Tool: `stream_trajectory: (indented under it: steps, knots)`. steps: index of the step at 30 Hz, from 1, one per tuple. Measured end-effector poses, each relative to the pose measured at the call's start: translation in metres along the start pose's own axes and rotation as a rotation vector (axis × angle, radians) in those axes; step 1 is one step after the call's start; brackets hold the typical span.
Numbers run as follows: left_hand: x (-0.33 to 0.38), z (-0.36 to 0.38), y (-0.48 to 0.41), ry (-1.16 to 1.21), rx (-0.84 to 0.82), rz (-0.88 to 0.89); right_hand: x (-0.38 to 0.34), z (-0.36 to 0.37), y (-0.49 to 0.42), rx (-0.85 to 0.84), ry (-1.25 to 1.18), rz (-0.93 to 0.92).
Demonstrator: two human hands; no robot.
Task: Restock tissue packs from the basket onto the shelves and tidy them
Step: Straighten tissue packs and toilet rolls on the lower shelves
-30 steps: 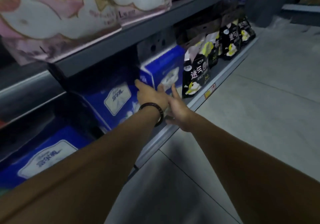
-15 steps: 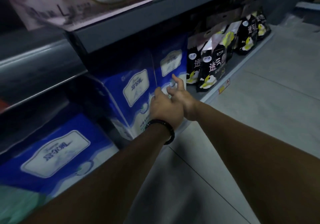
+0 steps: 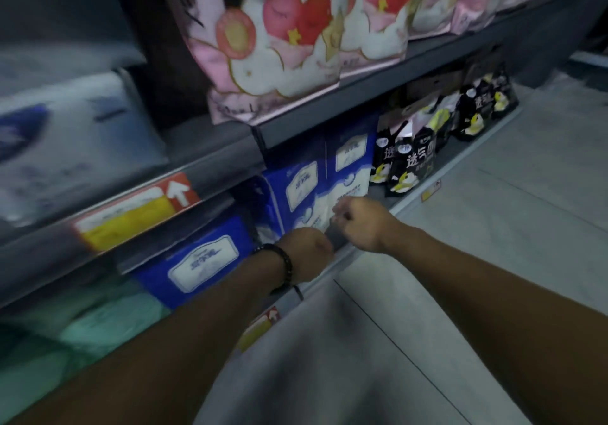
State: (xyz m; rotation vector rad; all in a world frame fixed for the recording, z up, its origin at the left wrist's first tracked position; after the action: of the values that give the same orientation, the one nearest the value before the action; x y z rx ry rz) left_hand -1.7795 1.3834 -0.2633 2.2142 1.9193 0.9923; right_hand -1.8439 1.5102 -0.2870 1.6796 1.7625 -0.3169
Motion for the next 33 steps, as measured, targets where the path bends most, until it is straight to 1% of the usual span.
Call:
stream_trajectory:
  steps: [3, 5, 8, 10, 13, 15, 18, 23, 25, 29, 33]
  knots:
    - [-0.003, -0.013, 0.058, -0.142, -0.018, -0.029, -0.043, -0.005, 0.064, -0.101, 0.273, -0.050]
    - [-0.003, -0.021, 0.102, -0.216, -0.034, -0.044, -0.071, -0.007, 0.111, -0.134, 0.399, -0.083]
    - [-0.001, -0.025, 0.173, -0.297, -0.132, -0.051, -0.110, -0.006, 0.179, -0.157, 0.472, -0.117]
    - [0.003, -0.032, 0.221, -0.300, -0.116, -0.039, -0.133, -0.004, 0.221, -0.161, 0.497, -0.132]
    - [0.004, -0.039, 0.290, -0.333, -0.049, -0.019, -0.168, 0.005, 0.280, -0.181, 0.510, -0.155]
    - [-0.007, -0.036, 0.332, -0.322, -0.012, -0.031, -0.191, 0.018, 0.317, -0.209, 0.503, -0.177]
    - [-0.044, -0.022, 0.387, -0.288, 0.036, -0.077, -0.222, 0.052, 0.369, -0.261, 0.511, -0.237]
    - [-0.110, 0.004, 0.474, -0.308, 0.065, -0.198, -0.261, 0.114, 0.438, -0.358, 0.715, -0.342]
    - [-0.129, 0.013, 0.503, -0.282, 0.073, -0.227, -0.277, 0.137, 0.457, -0.399, 0.751, -0.390]
    - [-0.168, 0.022, 0.556, -0.114, 0.124, -0.309, -0.316, 0.181, 0.480, -0.435, 0.778, -0.515]
    - [-0.203, 0.022, 0.615, -0.098, 0.129, -0.461, -0.356, 0.228, 0.497, -0.496, 0.821, -0.631]
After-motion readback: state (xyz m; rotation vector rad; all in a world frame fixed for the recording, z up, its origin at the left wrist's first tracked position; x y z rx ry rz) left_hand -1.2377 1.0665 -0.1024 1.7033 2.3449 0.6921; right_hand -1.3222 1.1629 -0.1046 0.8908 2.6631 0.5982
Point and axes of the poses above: each hand's wrist, its own y-axis away from the middle knuckle, its own z-axis out of the palm, x = y × z, the point moved 8 cm from there along -y, towards the middle knuckle, and after that the axes turned 2 degrees about -y, right-handed, at the moved point
